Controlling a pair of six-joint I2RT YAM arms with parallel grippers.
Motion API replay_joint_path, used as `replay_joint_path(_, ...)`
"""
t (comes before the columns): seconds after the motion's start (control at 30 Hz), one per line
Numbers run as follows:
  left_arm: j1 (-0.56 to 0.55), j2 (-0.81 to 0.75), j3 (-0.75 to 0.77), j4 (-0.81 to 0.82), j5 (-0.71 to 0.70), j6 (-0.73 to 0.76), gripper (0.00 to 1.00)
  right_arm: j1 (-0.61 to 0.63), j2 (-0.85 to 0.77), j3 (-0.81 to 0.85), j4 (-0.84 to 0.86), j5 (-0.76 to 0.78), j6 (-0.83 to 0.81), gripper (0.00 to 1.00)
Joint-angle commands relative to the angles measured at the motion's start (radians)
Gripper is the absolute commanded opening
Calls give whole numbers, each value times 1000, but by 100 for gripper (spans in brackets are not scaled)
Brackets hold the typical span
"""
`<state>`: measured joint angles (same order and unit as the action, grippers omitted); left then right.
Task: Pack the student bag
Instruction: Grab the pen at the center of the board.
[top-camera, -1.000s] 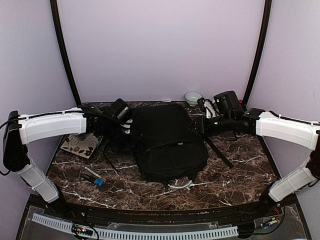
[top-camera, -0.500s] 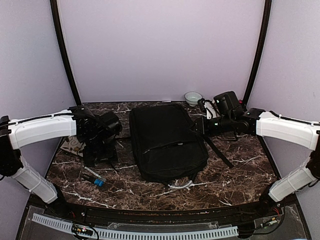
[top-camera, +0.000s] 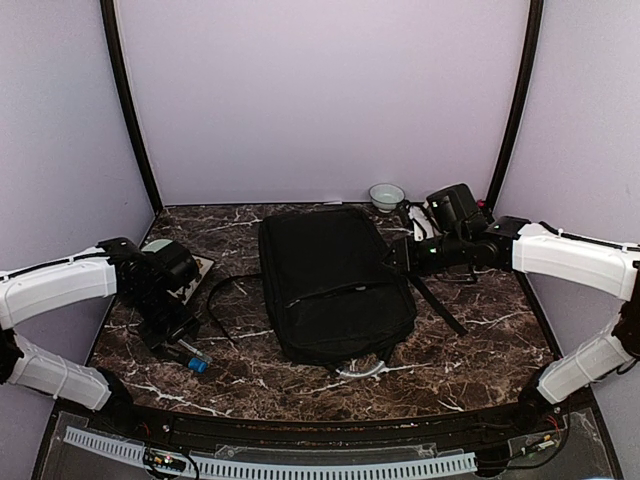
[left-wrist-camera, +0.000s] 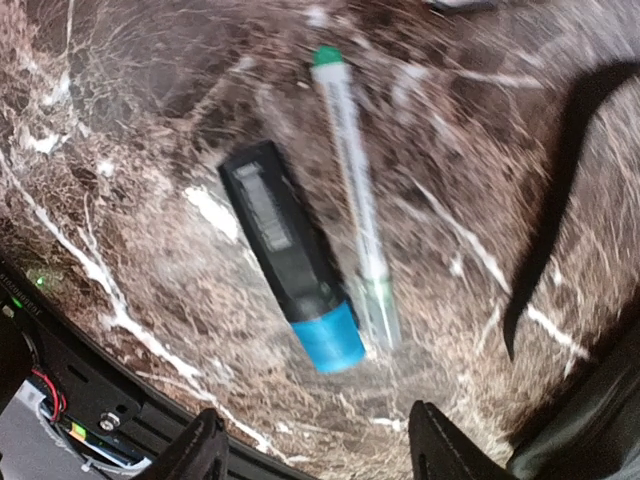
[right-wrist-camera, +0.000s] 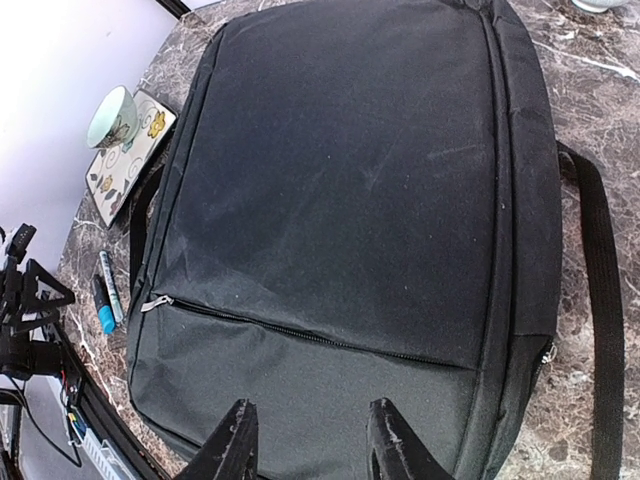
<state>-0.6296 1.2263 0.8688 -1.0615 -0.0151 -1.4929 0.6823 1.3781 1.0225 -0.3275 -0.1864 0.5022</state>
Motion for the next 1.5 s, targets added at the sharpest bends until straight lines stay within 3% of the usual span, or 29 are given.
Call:
replay_joint_path(0.0, 99, -73, -103, 63, 48, -32, 62, 9, -21, -1, 0, 5, -2, 38)
replay_joint_path(0.2, 217, -122, -226, 177, 122, 46, 49, 8, -30, -6, -2, 6, 4, 38)
replay_joint_path(0.53, 322, -70, -275, 286, 161, 116, 48, 8, -21, 3, -6, -3, 14, 38)
replay_joint_path(1.07, 353, 41, -286, 291, 159, 152, 37, 8, -30, -21, -12, 18, 43, 37)
replay_joint_path(1.23, 355, 59, -300, 351, 186, 177, 23, 8, -19, -12, -11, 15, 44, 37)
replay_joint_path(1.47, 355, -60, -260, 264, 178, 157, 16, 8, 1, 15, -10, 4, 42, 37)
